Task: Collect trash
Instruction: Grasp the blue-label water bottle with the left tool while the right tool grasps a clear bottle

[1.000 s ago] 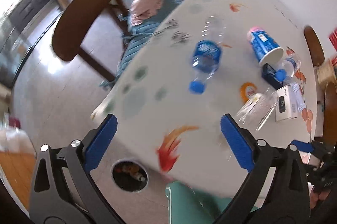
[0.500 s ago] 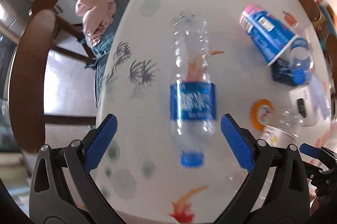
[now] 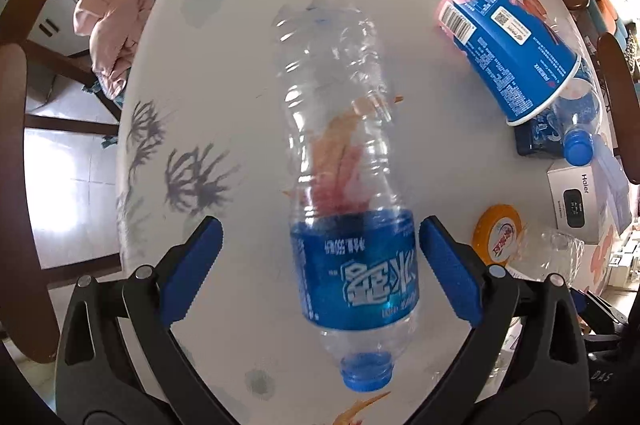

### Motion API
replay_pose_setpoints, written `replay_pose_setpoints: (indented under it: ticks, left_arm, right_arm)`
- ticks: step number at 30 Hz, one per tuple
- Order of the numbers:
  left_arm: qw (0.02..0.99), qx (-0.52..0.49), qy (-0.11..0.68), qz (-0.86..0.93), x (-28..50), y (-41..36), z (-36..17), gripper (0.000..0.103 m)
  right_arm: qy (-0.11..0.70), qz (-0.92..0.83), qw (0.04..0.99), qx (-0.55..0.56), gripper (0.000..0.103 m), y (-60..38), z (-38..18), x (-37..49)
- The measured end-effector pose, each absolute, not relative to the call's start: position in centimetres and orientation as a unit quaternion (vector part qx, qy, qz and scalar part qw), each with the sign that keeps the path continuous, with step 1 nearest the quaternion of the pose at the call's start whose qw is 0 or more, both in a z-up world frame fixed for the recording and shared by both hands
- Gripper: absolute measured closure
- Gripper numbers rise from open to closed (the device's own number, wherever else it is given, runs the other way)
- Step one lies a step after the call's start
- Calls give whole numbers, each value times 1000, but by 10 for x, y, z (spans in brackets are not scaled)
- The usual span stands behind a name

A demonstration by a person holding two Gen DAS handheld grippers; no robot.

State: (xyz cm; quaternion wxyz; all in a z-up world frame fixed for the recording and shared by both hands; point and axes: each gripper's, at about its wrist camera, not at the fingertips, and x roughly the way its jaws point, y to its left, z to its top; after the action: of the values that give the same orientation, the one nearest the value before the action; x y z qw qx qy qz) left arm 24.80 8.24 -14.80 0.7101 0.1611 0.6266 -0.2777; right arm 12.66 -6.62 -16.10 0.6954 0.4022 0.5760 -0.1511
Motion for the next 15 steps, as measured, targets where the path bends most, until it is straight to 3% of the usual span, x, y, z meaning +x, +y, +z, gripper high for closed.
replay_pose_setpoints:
  ticks: [8,9,10,13,15]
  left_arm:
    - [700,166,636,-279,255,78,-162,7]
    - [697,166,638,-281,254,78,-165,9]
    - [696,168,639,-282,254,76,-166,19]
    - [682,165,649,-296,252,73,-171,35]
    - [682,173,645,-299,249,69,-169,39]
  right_arm:
    - [581,-149,688,410,32,-67,-172,129]
    - [581,-148,688,409,33,-66,-172,130]
    - [581,-147,689,408,33,-66,-172,130]
    - [578,-143,691,409,33,-66,-170,129]
    - [574,-140,694,412,33,-66,-167,129]
